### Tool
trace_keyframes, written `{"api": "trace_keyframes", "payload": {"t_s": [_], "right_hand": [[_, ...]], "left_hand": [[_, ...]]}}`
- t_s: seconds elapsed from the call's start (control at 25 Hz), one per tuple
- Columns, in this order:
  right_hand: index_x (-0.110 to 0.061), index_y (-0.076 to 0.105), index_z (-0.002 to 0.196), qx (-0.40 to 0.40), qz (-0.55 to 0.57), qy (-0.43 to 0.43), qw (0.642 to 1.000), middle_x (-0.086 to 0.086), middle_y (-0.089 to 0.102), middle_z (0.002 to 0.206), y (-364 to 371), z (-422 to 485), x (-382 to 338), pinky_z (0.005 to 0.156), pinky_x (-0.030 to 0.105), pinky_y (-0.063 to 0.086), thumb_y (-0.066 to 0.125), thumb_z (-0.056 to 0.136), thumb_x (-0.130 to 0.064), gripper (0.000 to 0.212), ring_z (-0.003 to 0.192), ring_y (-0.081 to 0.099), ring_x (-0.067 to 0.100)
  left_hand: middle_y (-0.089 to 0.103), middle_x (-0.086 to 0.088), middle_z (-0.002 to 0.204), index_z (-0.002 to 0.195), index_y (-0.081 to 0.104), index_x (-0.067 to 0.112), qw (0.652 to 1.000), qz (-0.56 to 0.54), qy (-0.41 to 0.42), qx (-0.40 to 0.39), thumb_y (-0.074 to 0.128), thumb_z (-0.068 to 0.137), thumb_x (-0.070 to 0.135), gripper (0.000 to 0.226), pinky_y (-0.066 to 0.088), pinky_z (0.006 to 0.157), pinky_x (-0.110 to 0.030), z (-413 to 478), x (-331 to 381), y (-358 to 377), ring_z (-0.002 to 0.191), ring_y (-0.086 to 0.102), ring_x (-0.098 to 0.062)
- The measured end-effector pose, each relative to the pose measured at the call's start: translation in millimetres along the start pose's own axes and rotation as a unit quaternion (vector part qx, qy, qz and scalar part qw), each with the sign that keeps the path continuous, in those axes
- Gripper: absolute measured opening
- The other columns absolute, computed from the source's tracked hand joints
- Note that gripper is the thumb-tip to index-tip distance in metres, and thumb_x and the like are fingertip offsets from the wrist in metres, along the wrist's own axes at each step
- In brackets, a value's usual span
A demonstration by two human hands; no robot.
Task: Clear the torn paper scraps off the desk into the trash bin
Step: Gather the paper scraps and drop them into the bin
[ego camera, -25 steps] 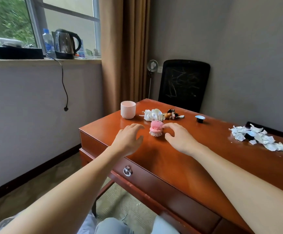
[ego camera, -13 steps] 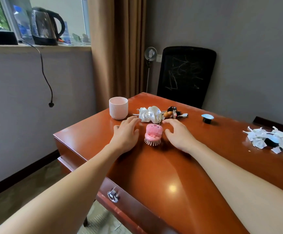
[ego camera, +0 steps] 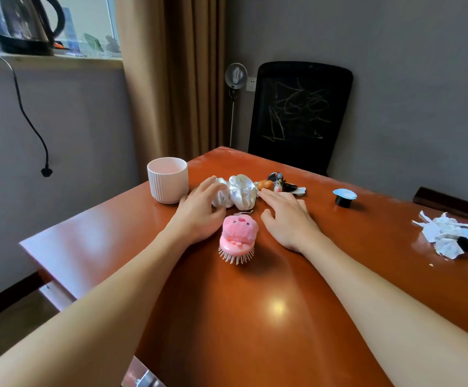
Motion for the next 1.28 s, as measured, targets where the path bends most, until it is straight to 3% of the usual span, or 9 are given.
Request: {"api": "trace_keyframes", "payload": {"t_s": [0.12,0.36,0.52,0.68,0.84,0.96,1.28], "right_hand": [[-0.029,0.038,0.149,-0.014,0.007,0.009,1.000,-0.008,0.035,0.156,-3.8,-5.2,-3.2,0.115,0.033,0.017,0.035,0.101,-0.022,0.049,0.142,0.023,0.015],[-0.026,0.049,0.140,0.067,-0.004,0.001,0.998,-0.006,0.051,0.140,-10.4,-3.6,-0.2,0.113,0.037,0.028,0.046,0.096,-0.026,0.044,0.132,0.037,0.016],[-0.025,0.052,0.137,0.077,-0.014,-0.007,0.997,-0.007,0.051,0.138,-7.6,-1.0,0.9,0.113,0.037,0.028,0.048,0.095,-0.026,0.042,0.131,0.039,0.015],[-0.022,0.054,0.133,0.168,-0.047,0.051,0.983,0.000,0.047,0.135,-19.7,-6.0,12.8,0.109,0.039,0.033,0.050,0.092,-0.027,0.042,0.128,0.038,0.020],[-0.019,0.022,0.153,0.092,-0.039,0.128,0.987,0.009,0.017,0.162,-9.3,-3.0,24.8,0.120,0.046,0.015,0.046,0.096,-0.034,0.064,0.149,0.012,0.028],[-0.017,0.011,0.157,0.052,-0.027,0.156,0.986,0.010,0.010,0.164,-0.5,-1.1,33.0,0.122,0.047,0.006,0.039,0.097,-0.039,0.070,0.151,0.002,0.027],[-0.012,0.021,0.154,0.044,-0.040,0.176,0.983,0.010,0.035,0.154,-0.9,-2.9,32.0,0.118,0.046,0.017,0.038,0.096,-0.043,0.068,0.142,0.030,0.027]], "left_hand": [[0.043,0.003,0.147,0.134,0.052,0.027,0.999,0.049,0.005,0.002,0.055,0.095,0.030,0.039,0.030,0.109,-0.040,-1.4,1.4,2.8,0.132,0.044,-0.020],[0.050,0.003,0.126,0.119,0.059,0.026,0.997,0.066,-0.001,0.028,0.061,0.092,0.038,0.029,0.045,0.096,-0.035,-2.9,1.8,-1.1,0.112,0.048,-0.015],[0.048,0.004,0.136,0.109,0.058,0.023,0.996,0.078,0.018,0.037,0.062,0.093,0.036,0.021,0.043,0.099,-0.036,-4.6,5.9,-2.8,0.119,0.046,-0.017],[0.039,0.006,0.153,0.114,0.059,0.022,0.996,0.084,0.024,0.019,0.060,0.095,0.037,0.024,0.035,0.107,-0.038,-3.2,6.3,-0.5,0.137,0.038,-0.018],[0.041,0.006,0.153,0.110,0.060,0.025,0.996,0.081,0.020,0.019,0.060,0.095,0.037,0.019,0.036,0.109,-0.039,-3.6,8.7,-2.3,0.138,0.038,-0.018],[0.039,0.005,0.154,0.119,0.059,0.026,0.996,0.086,0.023,0.012,0.060,0.095,0.038,0.026,0.035,0.110,-0.041,-4.2,10.6,-1.8,0.139,0.037,-0.019],[0.035,0.007,0.156,0.122,0.058,0.031,0.996,0.087,0.010,-0.003,0.057,0.097,0.038,0.026,0.032,0.111,-0.043,-2.5,6.8,1.7,0.141,0.034,-0.018]]}}
Point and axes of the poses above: each hand's wrist, its own z-axis towards the middle knuckle, its own y-axis out of the palm, x = y × z, the point moved 8 cm from there along z, towards the middle knuckle
